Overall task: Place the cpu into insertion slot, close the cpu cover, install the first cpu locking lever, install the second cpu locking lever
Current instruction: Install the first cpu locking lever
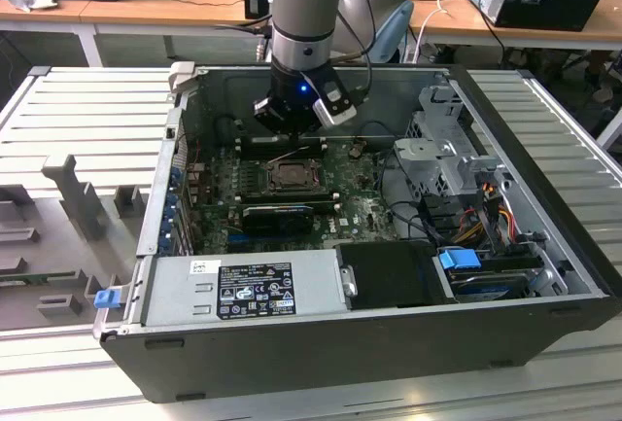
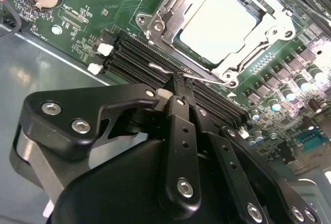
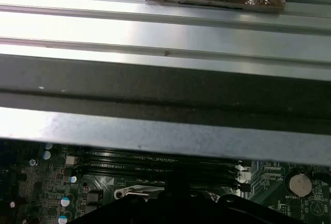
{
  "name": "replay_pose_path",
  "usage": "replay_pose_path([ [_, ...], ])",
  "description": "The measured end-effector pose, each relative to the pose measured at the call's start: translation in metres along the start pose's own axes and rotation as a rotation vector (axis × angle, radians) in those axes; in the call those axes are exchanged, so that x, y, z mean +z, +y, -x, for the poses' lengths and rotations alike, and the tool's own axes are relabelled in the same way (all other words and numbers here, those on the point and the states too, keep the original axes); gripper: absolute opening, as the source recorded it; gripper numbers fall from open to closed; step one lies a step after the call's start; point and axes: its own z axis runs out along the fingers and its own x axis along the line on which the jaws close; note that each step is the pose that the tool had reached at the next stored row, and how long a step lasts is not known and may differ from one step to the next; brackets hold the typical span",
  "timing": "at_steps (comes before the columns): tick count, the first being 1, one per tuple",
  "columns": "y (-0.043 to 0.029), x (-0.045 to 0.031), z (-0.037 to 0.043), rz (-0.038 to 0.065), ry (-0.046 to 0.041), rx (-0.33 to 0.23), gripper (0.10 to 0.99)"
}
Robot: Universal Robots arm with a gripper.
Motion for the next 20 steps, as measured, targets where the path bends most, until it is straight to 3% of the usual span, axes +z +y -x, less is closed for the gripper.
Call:
replay_pose_path([
  [9,-0.0008,0.0012,0.0073,0.000,0.0000,0.000,0.106],
  [20,-0.0018,0.0057,0.0101,0.000,-0.0004,0.002,0.106],
])
